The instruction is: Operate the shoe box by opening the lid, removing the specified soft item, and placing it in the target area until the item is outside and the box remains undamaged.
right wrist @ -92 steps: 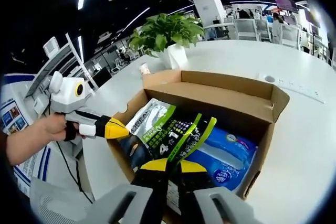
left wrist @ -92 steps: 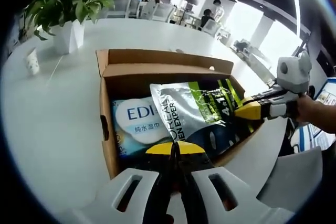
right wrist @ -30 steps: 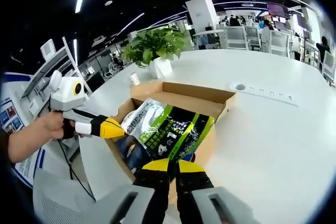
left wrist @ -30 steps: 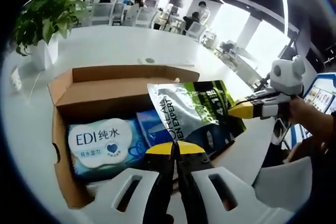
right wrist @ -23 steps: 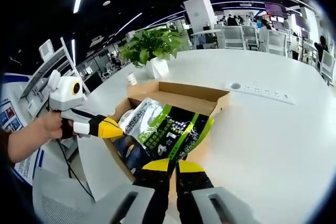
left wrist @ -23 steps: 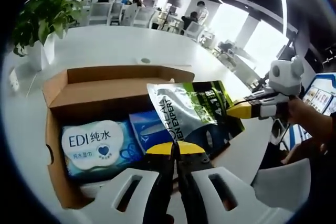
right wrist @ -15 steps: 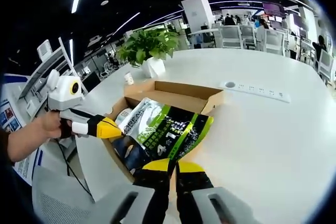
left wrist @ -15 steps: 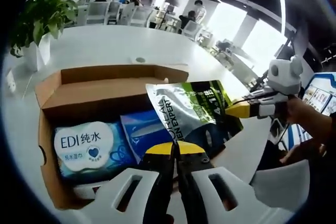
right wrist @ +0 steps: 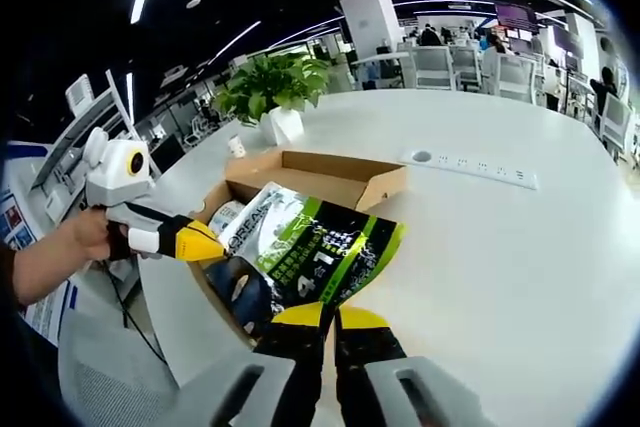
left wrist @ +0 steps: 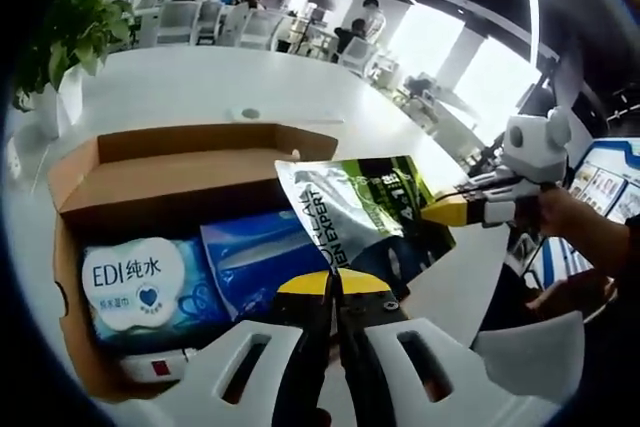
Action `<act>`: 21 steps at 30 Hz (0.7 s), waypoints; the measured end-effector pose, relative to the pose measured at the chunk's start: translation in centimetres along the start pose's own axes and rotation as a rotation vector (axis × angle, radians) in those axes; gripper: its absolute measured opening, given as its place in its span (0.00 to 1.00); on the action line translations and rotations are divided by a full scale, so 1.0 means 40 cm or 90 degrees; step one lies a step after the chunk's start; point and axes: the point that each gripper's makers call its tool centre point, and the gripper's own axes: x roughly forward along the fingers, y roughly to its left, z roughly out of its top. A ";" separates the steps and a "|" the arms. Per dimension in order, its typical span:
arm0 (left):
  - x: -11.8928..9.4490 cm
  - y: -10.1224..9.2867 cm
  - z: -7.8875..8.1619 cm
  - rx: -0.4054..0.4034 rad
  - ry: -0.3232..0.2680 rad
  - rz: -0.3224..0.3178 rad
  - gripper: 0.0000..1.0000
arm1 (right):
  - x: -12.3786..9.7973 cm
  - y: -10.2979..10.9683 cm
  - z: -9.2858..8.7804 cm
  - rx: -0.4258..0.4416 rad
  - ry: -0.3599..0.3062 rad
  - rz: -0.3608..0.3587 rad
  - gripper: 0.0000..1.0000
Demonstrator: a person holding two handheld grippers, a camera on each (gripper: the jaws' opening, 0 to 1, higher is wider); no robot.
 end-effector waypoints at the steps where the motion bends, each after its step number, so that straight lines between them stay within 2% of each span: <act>1: 0.002 -0.005 0.000 0.000 0.001 -0.001 0.00 | -0.001 -0.003 -0.001 0.001 0.001 -0.001 0.00; 21: 0.066 -0.093 0.016 0.013 0.012 -0.029 0.00 | -0.047 -0.105 -0.018 0.013 0.006 -0.036 0.00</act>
